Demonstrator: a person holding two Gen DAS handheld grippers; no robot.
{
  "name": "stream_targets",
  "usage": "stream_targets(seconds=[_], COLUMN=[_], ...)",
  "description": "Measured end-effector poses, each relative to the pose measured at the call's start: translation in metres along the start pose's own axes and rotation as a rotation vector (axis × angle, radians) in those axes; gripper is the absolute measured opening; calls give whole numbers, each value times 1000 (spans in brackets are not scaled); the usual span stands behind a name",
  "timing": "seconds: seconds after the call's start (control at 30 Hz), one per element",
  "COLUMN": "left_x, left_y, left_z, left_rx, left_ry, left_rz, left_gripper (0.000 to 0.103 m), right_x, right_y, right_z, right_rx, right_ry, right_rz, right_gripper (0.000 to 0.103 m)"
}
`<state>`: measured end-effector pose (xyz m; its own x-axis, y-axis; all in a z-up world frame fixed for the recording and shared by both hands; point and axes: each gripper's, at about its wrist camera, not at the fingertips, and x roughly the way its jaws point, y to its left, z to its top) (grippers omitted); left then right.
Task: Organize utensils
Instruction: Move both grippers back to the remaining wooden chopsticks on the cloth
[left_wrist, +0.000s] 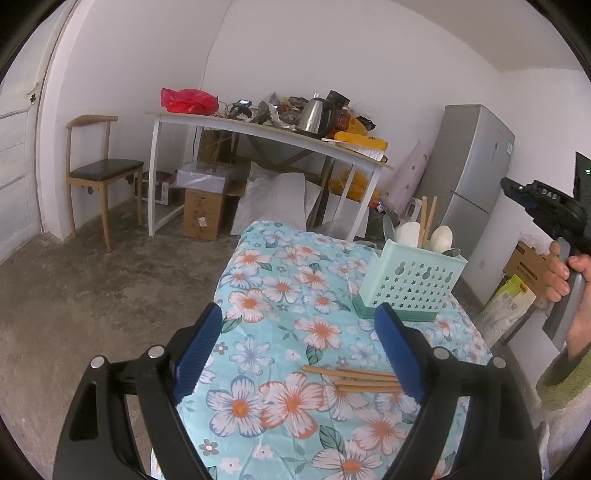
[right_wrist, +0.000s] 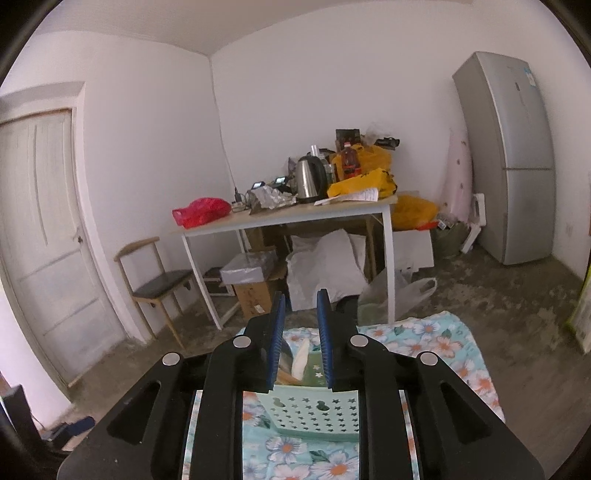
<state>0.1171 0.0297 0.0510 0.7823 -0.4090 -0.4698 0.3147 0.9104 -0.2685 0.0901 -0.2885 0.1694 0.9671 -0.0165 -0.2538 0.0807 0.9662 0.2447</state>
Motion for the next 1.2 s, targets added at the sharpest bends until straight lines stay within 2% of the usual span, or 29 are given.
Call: stream_targets(seconds=[0.2, 0.27, 0.33, 0.4, 0.47, 0.5, 0.63, 0.73, 0.87, 1.0, 1.2], left_x=[5, 9, 14, 22, 32, 38, 61, 77, 96, 103, 109], left_y=[-2, -2, -4, -7, -12, -15, -34, -55, -74, -76, -69], left_z=[-6, -9, -14, -21, -29, -35, -59, -81, -105, -111, -114], left_rx=[8, 13, 31, 55, 79, 94, 175, 265, 335, 295, 216], left_ry=[21, 36, 59, 91, 134, 162, 266, 335, 383, 378, 401], left_rz=[2, 3, 10, 23, 44, 57, 90, 124, 202, 270, 284], left_gripper=[83, 83, 84, 86, 87, 87, 88, 89, 90, 97, 99], right_x=[-32, -40, -44, -40, -32, -29, -21, -23, -17, -12, -18], right_y=[-7, -10, -13, -16, -19, -21, -29, -32, -38, -40, -42], right_z=[-13, -26, -44, -70, -107, -123, -178, -203, -223, -239, -244], right_rx=[42, 50, 60, 56, 32, 22, 23, 4, -11, -15, -31], right_ry=[4, 51, 122, 242, 387, 443, 593, 630, 656, 685, 638], right_rz=[18, 25, 31, 6, -77, -116, -221, -275, -280, -279, -240], right_gripper=[29, 40, 50, 59, 68, 70, 80, 87, 93, 95, 95])
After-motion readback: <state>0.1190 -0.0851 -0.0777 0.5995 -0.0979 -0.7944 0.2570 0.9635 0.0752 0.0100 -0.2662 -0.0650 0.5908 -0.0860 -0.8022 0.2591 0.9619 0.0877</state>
